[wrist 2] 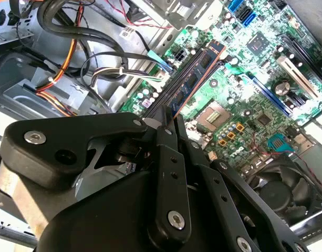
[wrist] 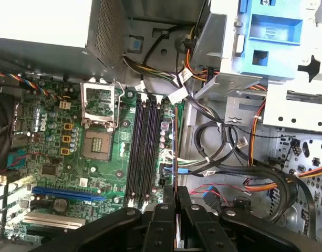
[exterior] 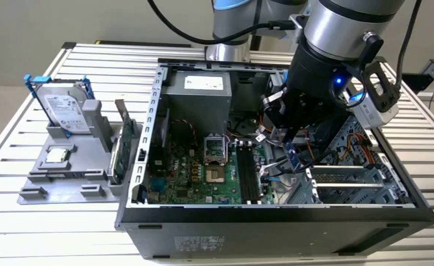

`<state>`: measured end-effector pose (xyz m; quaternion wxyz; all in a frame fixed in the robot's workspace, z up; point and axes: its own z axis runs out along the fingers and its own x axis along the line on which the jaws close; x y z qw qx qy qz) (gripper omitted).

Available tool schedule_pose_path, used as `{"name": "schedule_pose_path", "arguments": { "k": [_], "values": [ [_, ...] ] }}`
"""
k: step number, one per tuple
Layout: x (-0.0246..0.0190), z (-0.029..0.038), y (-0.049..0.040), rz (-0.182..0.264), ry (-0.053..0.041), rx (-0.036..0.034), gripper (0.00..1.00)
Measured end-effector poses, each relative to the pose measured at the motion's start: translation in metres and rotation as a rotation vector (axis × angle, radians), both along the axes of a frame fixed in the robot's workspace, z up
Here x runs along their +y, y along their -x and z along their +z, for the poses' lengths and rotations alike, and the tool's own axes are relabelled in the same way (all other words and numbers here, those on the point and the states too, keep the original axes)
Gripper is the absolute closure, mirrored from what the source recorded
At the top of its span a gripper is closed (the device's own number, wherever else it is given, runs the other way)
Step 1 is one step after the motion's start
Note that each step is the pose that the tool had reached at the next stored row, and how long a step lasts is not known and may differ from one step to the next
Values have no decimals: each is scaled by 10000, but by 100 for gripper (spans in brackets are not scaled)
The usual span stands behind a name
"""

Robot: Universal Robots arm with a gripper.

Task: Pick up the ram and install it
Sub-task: 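Insert the ram into the slot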

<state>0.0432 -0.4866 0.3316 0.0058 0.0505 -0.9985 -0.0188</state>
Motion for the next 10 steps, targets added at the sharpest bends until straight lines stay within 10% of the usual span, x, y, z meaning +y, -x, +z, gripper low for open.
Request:
{"name": "schedule_pose_path", "arguments": {
  "k": [10],
  "values": [
    [38, -59, -10, -36, 1, 1, 100]
  ]
}}
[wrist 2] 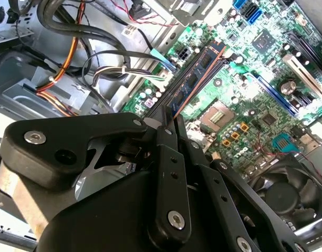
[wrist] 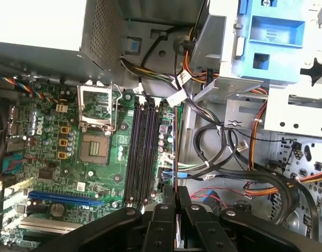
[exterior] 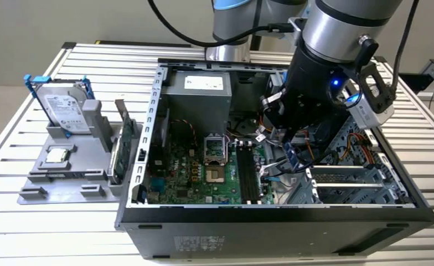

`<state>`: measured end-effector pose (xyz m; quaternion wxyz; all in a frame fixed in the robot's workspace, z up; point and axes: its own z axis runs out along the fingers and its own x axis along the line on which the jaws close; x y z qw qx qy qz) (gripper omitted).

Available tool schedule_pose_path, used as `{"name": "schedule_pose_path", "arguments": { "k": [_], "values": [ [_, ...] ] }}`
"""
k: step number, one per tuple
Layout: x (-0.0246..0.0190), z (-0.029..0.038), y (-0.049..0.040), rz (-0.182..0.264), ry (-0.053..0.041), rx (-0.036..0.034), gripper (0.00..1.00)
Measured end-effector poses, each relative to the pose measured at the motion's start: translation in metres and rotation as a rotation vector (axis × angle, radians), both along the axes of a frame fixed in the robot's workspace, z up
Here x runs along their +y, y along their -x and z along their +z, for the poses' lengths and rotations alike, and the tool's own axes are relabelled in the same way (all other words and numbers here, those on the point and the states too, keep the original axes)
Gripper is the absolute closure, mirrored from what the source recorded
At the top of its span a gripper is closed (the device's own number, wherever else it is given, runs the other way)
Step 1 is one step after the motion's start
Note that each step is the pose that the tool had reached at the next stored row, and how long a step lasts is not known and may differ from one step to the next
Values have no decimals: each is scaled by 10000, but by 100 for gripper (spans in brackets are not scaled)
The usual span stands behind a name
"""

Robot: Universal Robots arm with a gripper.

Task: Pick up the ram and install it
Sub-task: 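Insert the ram into the slot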

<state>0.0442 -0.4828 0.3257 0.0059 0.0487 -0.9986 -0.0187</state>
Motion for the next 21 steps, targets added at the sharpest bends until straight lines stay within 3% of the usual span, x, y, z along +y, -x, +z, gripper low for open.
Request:
{"name": "schedule_pose_path", "arguments": {
  "k": [15, 21],
  "values": [
    [0, -97, 0, -75, 0, 21, 100],
    [0, -121, 1, -438, 0, 24, 100]
  ]
}}
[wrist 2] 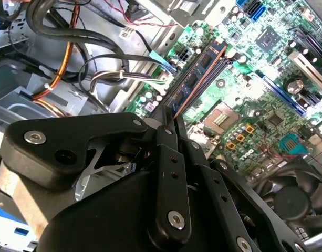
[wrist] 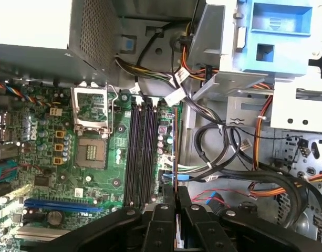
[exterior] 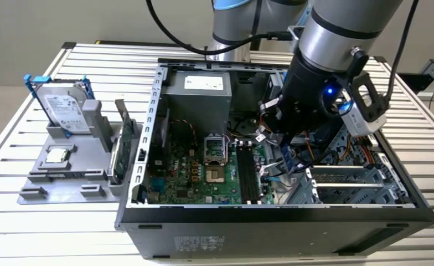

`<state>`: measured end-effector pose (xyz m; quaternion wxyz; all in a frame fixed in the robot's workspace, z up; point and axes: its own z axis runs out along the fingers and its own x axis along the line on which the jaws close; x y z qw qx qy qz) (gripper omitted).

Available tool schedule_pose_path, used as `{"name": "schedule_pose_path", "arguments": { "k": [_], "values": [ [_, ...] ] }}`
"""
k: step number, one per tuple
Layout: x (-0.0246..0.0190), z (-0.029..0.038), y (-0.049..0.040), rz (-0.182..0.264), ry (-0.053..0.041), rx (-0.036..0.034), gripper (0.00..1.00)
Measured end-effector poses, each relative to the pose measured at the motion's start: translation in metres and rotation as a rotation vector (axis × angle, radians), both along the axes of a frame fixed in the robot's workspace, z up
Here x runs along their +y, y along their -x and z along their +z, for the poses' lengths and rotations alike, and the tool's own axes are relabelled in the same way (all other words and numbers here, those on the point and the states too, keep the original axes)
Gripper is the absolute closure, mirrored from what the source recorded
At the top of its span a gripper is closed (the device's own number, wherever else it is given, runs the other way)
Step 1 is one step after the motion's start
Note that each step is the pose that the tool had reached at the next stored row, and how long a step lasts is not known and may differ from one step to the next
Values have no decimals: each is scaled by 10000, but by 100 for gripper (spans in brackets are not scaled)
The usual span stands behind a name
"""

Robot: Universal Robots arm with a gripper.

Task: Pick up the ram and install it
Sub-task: 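Insert the ram into the slot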

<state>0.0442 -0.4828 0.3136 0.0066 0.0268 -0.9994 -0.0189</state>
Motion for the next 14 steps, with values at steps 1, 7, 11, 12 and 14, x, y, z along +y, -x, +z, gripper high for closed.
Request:
{"name": "schedule_pose_path", "arguments": {
  "k": [1, 7, 11, 12, 14],
  "values": [
    [0, -5, 0, -53, -3, 1, 100],
    [2, -32, 1, -352, 1, 1, 100],
    [2, -52, 5, -475, 3, 1, 100],
    [2, -59, 8, -499, 4, 1, 100],
    [2, -77, 18, -545, 5, 1, 100]
  ]
}}
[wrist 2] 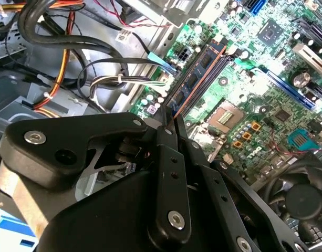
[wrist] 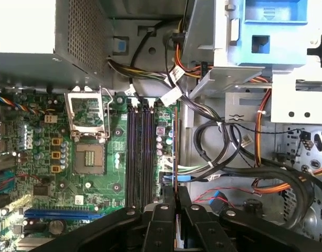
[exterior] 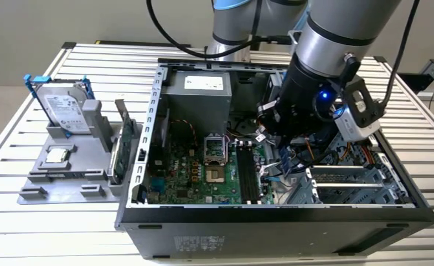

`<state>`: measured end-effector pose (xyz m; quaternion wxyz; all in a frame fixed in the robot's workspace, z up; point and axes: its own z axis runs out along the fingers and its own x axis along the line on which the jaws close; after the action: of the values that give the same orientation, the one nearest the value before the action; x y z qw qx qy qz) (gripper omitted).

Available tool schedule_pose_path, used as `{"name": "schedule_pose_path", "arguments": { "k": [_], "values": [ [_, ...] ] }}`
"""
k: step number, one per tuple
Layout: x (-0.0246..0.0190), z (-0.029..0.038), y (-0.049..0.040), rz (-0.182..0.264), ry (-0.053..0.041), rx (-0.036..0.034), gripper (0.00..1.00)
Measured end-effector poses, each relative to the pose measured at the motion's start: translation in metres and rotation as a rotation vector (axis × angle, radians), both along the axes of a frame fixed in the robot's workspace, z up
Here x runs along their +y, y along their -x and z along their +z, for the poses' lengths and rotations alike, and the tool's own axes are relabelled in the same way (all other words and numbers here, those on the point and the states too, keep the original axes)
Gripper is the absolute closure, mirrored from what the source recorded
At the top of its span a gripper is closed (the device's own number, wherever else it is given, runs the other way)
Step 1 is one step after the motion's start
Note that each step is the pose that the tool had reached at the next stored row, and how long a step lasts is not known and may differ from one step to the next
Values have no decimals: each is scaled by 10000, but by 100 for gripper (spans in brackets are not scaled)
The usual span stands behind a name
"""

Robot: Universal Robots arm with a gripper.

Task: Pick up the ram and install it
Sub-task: 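Insert the ram into the slot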

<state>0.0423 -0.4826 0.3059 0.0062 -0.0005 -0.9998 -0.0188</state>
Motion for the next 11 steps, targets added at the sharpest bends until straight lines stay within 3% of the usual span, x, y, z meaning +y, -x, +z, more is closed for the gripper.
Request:
{"name": "schedule_pose_path", "arguments": {
  "k": [11],
  "values": [
    [0, -69, 88, -48, 0, 0, 100]
  ]
}}
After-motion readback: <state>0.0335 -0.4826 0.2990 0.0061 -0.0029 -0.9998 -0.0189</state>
